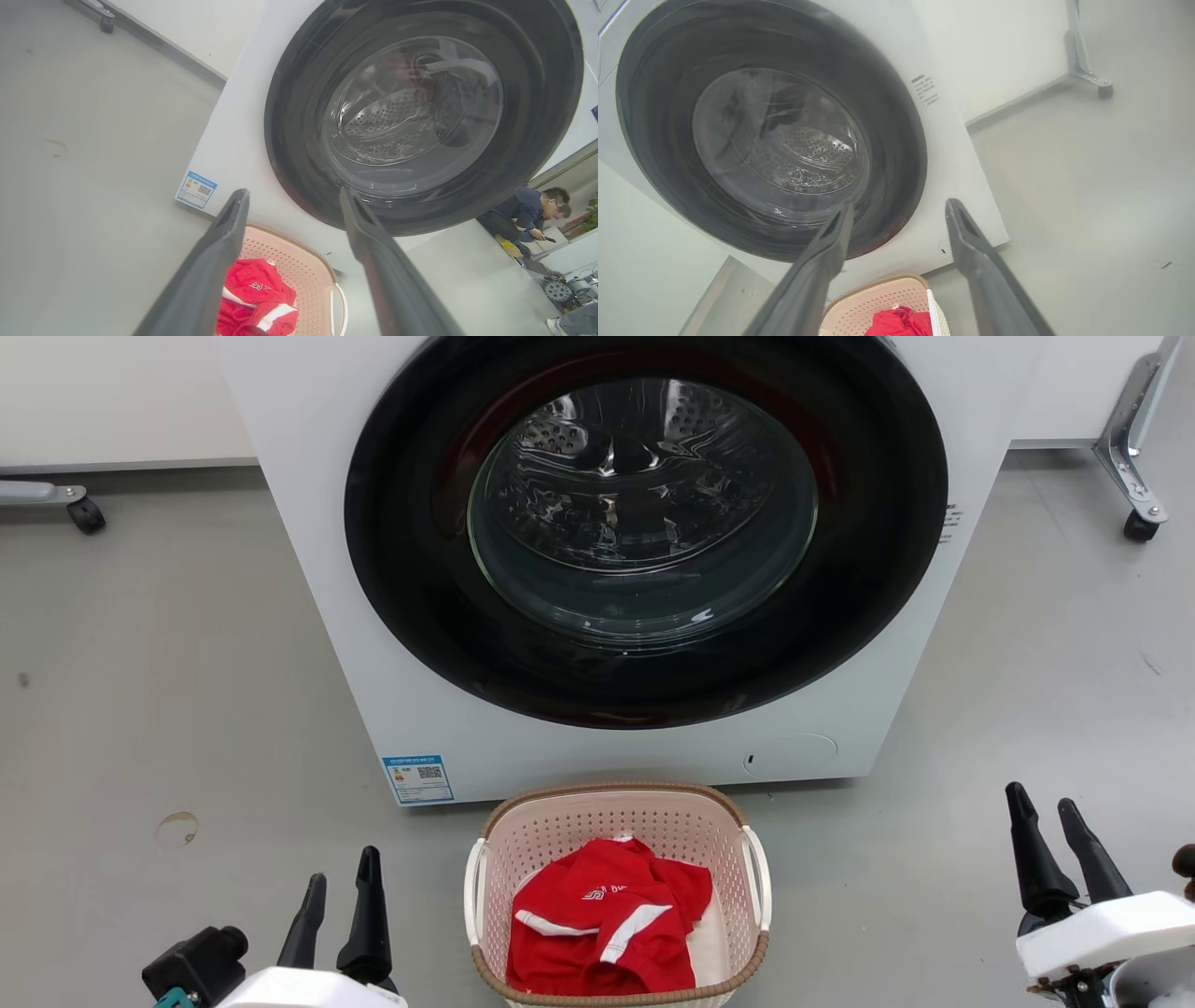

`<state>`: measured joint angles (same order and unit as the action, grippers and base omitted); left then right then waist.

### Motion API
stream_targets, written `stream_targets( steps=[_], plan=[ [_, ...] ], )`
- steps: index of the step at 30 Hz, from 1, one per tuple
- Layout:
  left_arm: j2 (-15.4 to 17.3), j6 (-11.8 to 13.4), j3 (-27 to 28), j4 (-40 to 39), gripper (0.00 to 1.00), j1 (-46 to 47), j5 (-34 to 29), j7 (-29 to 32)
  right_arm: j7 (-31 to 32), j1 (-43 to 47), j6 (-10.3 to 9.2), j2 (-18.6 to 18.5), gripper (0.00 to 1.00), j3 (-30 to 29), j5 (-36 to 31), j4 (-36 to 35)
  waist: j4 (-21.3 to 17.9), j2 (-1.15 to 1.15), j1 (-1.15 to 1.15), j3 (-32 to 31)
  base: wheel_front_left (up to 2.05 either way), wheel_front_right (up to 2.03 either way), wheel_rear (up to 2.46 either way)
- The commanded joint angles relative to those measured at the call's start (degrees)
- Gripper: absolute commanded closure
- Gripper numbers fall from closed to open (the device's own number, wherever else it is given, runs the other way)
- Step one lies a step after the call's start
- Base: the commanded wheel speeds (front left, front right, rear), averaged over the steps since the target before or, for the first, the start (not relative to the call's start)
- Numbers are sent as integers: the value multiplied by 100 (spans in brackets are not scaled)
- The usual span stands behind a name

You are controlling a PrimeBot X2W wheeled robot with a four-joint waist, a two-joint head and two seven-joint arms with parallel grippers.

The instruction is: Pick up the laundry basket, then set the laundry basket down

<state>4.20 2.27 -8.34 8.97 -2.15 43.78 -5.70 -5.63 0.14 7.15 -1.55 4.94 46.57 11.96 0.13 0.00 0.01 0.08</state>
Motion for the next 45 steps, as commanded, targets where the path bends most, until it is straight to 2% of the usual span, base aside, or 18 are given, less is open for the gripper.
stream_targets(
  steps=[1, 45],
  plan=[
    [77, 66, 33, -172, 0, 149, -256, -109, -118, -288, 21, -158, 0, 94, -297, -159, -1, 0, 0, -4, 0, 0, 0],
    [396, 628, -827, -632, 0, 71, -2894, -578, -841, -311, 33, -201, 0, 666, -3042, -462, 19, 0, -1, -28, 0, 0, 0]
  ],
)
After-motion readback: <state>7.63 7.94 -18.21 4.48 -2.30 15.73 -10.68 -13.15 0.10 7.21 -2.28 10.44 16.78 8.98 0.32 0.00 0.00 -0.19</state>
